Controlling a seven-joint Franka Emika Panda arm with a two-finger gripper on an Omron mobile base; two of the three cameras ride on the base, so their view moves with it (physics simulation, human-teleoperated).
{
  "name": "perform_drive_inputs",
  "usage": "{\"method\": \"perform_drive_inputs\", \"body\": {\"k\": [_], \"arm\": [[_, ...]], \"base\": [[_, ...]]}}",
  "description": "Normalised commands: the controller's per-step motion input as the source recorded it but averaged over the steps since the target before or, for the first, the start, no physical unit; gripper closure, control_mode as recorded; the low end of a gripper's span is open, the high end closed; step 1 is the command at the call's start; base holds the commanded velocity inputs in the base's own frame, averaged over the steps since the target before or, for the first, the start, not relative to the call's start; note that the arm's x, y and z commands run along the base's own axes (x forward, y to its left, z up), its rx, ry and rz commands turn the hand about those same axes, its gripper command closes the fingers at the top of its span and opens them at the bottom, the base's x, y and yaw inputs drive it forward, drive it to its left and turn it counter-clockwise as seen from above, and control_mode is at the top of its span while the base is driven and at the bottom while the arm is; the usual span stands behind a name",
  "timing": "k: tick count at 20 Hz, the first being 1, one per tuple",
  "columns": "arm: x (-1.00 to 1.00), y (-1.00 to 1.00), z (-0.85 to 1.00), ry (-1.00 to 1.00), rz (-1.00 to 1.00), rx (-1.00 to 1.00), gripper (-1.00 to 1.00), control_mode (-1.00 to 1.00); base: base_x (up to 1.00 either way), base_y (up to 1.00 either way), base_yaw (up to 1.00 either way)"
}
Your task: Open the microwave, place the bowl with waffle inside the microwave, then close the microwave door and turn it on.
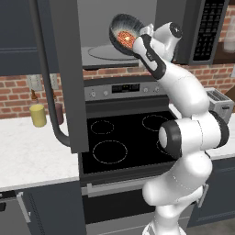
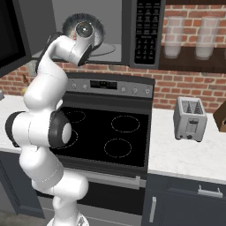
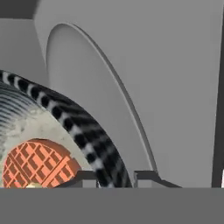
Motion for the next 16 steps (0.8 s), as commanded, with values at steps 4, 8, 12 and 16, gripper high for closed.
{"method": "perform_drive_inputs", "body": {"k": [4,8,12,16], "arm": [[-0.10,0.00,0.02,-0.06,0.00,0.04,-1.00,-1.00],[-0.35,0.00,0.04,-0.21,0.00,0.13,-1.00,-1.00],[-0.52,0.00,0.00,-0.29,0.01,0.19,-1.00,-1.00],[-0.74,-0.10,0.03,-0.28,0.03,0.18,-1.00,-1.00]], "base": [[0.00,0.00,0.00],[0.00,0.00,0.00],[0.00,0.00,0.00],[0.00,0.00,0.00]]}}
